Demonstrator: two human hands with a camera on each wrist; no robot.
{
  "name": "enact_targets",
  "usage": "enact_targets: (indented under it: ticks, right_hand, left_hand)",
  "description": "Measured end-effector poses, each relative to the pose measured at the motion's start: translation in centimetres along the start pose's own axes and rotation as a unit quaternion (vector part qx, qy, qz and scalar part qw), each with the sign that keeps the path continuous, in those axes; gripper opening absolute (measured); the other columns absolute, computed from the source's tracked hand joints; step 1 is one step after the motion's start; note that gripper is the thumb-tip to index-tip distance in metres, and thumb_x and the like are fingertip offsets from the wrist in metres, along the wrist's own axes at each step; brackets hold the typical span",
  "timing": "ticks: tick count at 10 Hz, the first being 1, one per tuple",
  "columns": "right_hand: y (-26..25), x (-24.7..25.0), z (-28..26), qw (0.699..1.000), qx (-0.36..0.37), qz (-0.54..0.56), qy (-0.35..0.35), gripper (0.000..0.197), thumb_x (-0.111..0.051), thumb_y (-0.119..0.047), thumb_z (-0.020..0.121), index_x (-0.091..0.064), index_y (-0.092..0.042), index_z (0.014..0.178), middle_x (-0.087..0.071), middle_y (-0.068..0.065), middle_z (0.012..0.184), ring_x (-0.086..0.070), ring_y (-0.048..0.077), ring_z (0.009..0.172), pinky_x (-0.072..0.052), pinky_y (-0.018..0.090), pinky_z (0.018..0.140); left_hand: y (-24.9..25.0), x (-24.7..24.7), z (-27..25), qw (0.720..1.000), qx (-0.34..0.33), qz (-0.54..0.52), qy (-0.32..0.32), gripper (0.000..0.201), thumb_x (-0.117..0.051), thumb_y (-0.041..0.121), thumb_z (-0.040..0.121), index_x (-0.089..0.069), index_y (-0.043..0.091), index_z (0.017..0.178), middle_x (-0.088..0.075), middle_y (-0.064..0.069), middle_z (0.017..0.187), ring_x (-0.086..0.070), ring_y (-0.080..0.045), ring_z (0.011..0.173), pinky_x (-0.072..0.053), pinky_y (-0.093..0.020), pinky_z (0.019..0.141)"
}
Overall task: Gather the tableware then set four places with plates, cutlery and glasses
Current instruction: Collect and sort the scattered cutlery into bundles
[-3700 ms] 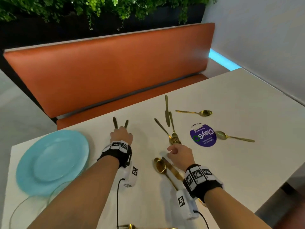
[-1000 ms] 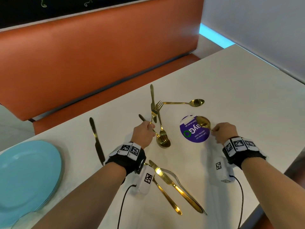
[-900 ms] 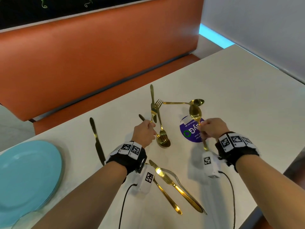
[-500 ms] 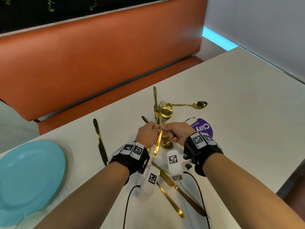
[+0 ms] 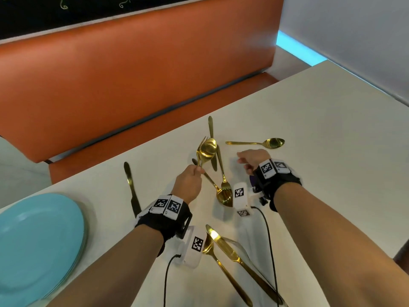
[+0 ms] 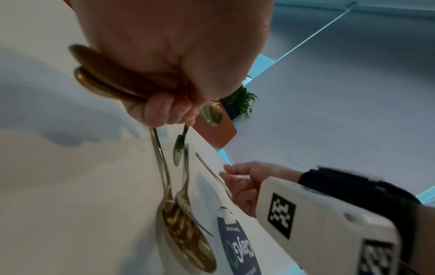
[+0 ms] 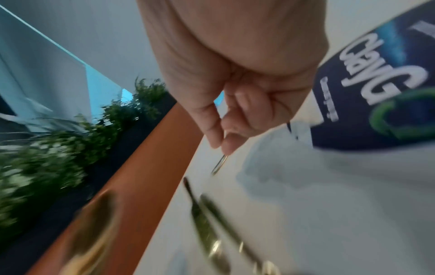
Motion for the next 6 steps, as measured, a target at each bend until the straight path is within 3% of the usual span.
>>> enact_targets:
  ticks: [1, 2, 3, 4, 5, 6]
  right_hand:
    - [-1.1, 1.5, 1.2, 0.997, 0.022, 0.074, 0.002, 0.019, -0.053, -0.018, 0.094, -0.047, -0.022, 0.076, -0.052, -0.003, 0.082, -0.052, 0.009, 0.068, -0.049, 0.02, 0.05]
    - [-1.5, 2.6, 2.0, 0.997, 0.026, 0.073, 0.021, 0.01, -0.047, -0.016, 0.097, -0.045, -0.021, 0.088, -0.046, -0.001, 0.088, -0.052, 0.012, 0.076, -0.049, 0.012, 0.039]
    - [-2.2, 3.2, 3.1, 0.979, 0.073, -0.177, 0.077, 0.016, -0.053, -0.019, 0.091, -0.048, -0.015, 0.105, -0.055, 0.002, 0.088, -0.058, 0.023, 0.081, -0.054, 0.025, 0.057]
    - [-2.7, 3.8, 2.9, 0.96, 0.084, -0.24, 0.121, 0.024, -0.051, -0.022, 0.089, -0.049, -0.012, 0.112, -0.058, 0.008, 0.091, -0.058, 0.027, 0.081, -0.051, 0.035, 0.072]
    - [-3.5, 3.6, 2.7, 0.92, 0.111, -0.343, 0.153, 0.027, -0.052, -0.021, 0.09, -0.048, -0.012, 0.115, -0.058, 0.012, 0.105, -0.059, 0.031, 0.098, -0.052, 0.041, 0.085]
    - [-3.6, 3.3, 2.7, 0.895, 0.112, -0.407, 0.143, 0.019, -0.052, -0.018, 0.09, -0.053, -0.007, 0.105, -0.055, 0.008, 0.085, -0.056, 0.029, 0.086, -0.048, 0.033, 0.075]
  left_hand:
    - [-0.1, 1.1, 0.5, 1.0, 0.003, 0.006, 0.017, 0.034, -0.027, 0.025, 0.102, -0.055, 0.011, 0.118, -0.056, -0.022, 0.125, -0.051, -0.038, 0.119, -0.042, -0.047, 0.104]
    - [-0.1, 1.7, 0.9, 0.999, -0.001, 0.011, 0.031, 0.035, -0.027, 0.026, 0.103, -0.054, 0.01, 0.12, -0.057, -0.02, 0.123, -0.053, -0.035, 0.117, -0.043, -0.044, 0.101]
    - [-0.4, 1.9, 1.4, 0.999, -0.009, 0.024, 0.04, 0.036, -0.026, 0.026, 0.103, -0.054, 0.01, 0.12, -0.059, -0.018, 0.12, -0.055, -0.033, 0.113, -0.044, -0.04, 0.097]
    - [-0.7, 1.9, 1.8, 0.998, -0.015, 0.032, 0.042, 0.036, -0.027, 0.026, 0.103, -0.053, 0.01, 0.121, -0.059, -0.018, 0.121, -0.054, -0.032, 0.114, -0.043, -0.039, 0.099]
    - [-0.9, 1.8, 2.2, 0.998, -0.017, 0.04, 0.039, 0.036, -0.028, 0.026, 0.103, -0.053, 0.01, 0.121, -0.059, -0.019, 0.121, -0.054, -0.032, 0.115, -0.042, -0.04, 0.101]
    - [-1.1, 1.7, 2.4, 0.998, -0.018, 0.049, 0.037, 0.036, -0.028, 0.027, 0.103, -0.053, 0.01, 0.122, -0.059, -0.018, 0.12, -0.054, -0.032, 0.115, -0.042, -0.04, 0.101]
Point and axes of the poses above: each hand's wrist, its own z-axis towards the middle knuckle, its own x-axis out of the back of the hand, y = z × x, the point moved 9 cm from there along z, towards the middle knuckle
